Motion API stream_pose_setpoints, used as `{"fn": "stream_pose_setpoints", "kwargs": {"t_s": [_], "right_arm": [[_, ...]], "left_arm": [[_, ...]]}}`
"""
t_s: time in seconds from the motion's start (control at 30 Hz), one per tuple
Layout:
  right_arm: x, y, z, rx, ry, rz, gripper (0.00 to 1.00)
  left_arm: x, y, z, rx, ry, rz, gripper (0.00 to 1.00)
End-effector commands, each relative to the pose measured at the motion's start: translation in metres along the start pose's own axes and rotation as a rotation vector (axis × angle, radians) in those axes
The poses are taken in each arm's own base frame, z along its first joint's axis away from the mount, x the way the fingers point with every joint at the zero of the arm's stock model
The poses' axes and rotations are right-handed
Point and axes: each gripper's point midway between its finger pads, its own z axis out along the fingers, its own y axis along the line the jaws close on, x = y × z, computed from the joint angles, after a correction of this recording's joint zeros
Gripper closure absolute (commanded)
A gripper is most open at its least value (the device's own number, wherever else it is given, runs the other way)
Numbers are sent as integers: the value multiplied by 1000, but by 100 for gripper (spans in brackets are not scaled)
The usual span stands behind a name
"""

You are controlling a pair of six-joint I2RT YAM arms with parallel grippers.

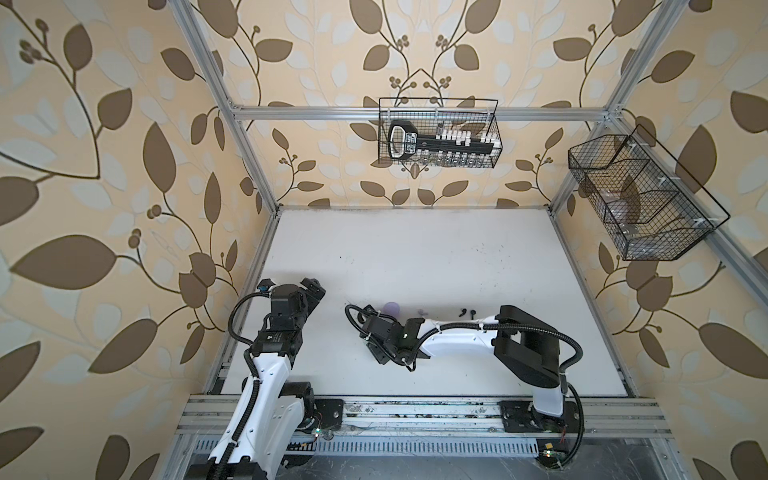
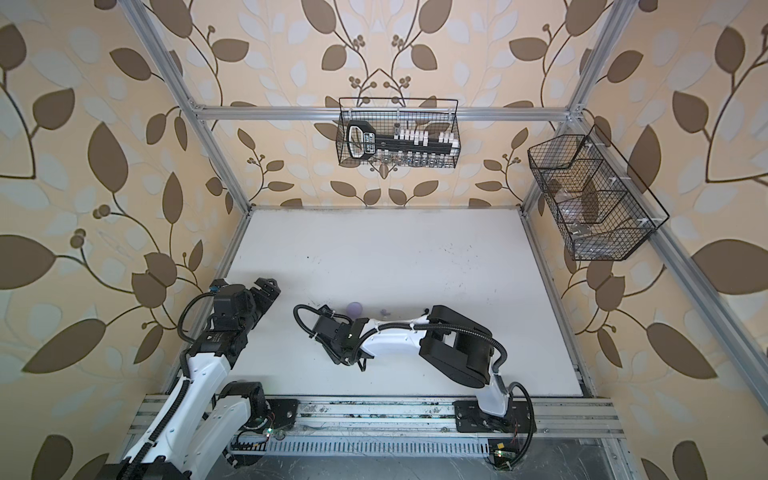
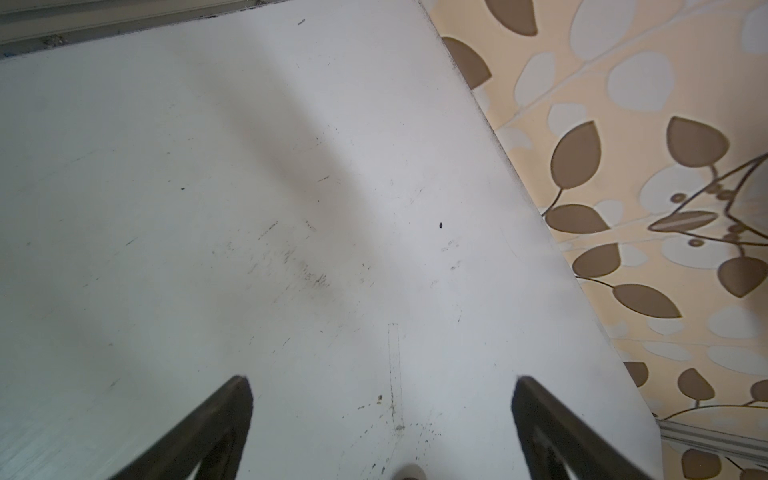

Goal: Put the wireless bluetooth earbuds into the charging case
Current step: 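Lower the open right gripper over the mint-green oval case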

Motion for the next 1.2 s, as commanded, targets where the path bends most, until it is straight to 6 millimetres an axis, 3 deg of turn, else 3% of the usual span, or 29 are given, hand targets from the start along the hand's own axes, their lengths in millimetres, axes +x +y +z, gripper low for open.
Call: {"fn": "stream_pose_setpoints", "kwargs": {"t_s": [0.0,0.57,0.77,0.9,1.17], "right_arm": [[-3,-7,6,71,1,-34,32],[-13,-13,20,25,-4,-43,28],[-12,-14,25,-22,17,-38,34],[-10,-9,22,-81,26,-22,41],[-17,-4,8,-124,-16,-32,39]], "left_arm": [[-18,-11,-8,19,-54,1,1],[-18,-11,-10,18,-61,-5,1],[-18,-10,-9,16,-58,-6,1],[-18,-13,-8,29,-58,-9,1],[-15,-17,-6,52,-43,-12,1]]}}
